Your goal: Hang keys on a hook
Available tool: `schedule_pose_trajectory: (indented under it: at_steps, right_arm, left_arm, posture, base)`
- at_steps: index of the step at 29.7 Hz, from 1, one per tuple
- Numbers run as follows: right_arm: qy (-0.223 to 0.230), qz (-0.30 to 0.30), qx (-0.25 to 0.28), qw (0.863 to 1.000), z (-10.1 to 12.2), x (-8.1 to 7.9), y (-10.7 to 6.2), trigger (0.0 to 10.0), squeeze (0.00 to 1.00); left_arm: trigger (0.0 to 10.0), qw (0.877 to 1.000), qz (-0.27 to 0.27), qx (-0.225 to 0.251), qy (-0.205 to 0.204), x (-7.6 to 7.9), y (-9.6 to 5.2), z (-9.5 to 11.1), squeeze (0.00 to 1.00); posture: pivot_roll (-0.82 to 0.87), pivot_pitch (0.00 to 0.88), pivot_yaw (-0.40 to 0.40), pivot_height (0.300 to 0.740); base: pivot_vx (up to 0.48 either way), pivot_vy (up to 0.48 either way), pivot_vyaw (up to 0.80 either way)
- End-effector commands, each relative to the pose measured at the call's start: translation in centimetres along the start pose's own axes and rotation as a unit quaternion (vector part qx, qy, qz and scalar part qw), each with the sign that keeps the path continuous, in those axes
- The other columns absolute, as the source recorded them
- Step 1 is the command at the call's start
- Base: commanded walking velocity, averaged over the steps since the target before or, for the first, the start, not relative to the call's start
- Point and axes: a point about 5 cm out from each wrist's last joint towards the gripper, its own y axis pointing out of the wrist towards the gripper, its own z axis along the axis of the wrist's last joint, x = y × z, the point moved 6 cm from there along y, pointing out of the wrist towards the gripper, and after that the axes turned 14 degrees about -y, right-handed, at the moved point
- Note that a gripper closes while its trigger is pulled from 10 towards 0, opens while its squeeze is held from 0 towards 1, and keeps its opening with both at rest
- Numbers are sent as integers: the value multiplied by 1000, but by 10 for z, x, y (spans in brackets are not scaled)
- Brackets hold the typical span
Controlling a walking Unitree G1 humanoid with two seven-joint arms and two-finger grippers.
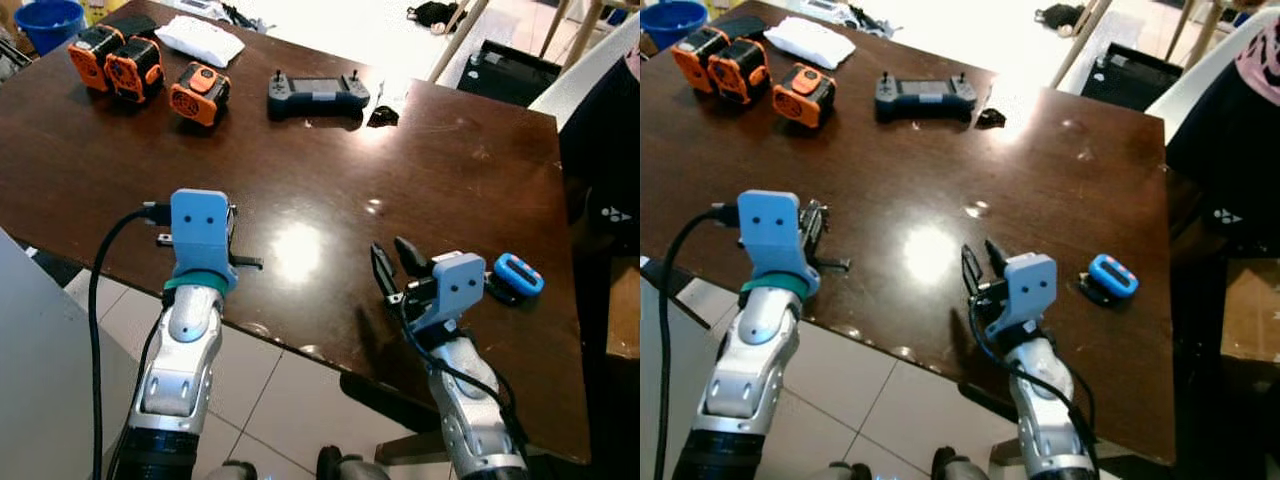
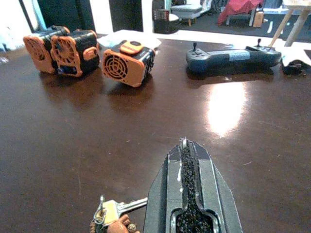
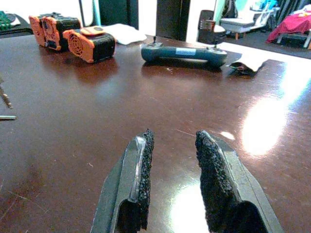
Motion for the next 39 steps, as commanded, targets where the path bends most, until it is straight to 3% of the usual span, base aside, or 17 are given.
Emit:
schedule_pose_trajectory:
  at_steps: [1,10,15,28,39]
  right_arm:
    - [-8,-3,1,1000,2,2,0,10000,0]
    - [-7,0,-1,1000,0,-1,1,10000,0]
    - [-8,9,-3,1000,-2,-5,3,10000,0]
    - [-6,30,2,1000,1,-14,5,10000,0]
    - [-16,44,8,999,3,-19,6,10000,0]
  left_arm:
    - [10000,1000,-15,10,23,4,-5,-3,0]
    - [10000,998,-38,53,16,11,-11,17,0]
    - [10000,994,-64,80,42,24,-14,28,0]
    - [10000,993,-63,80,55,22,-17,23,0]
    - [10000,994,-63,72,60,22,-17,20,0]
  posture:
    - [-76,75,-5,740]
    - [-72,79,-6,740]
    - [-58,84,-11,740]
    - [-46,92,-17,740]
    - [-45,97,-19,740]
  base:
    - [-476,0,0]
    - [-475,0,0]
    - [-471,0,0]
    - [-453,0,0]
    - [0,0,368]
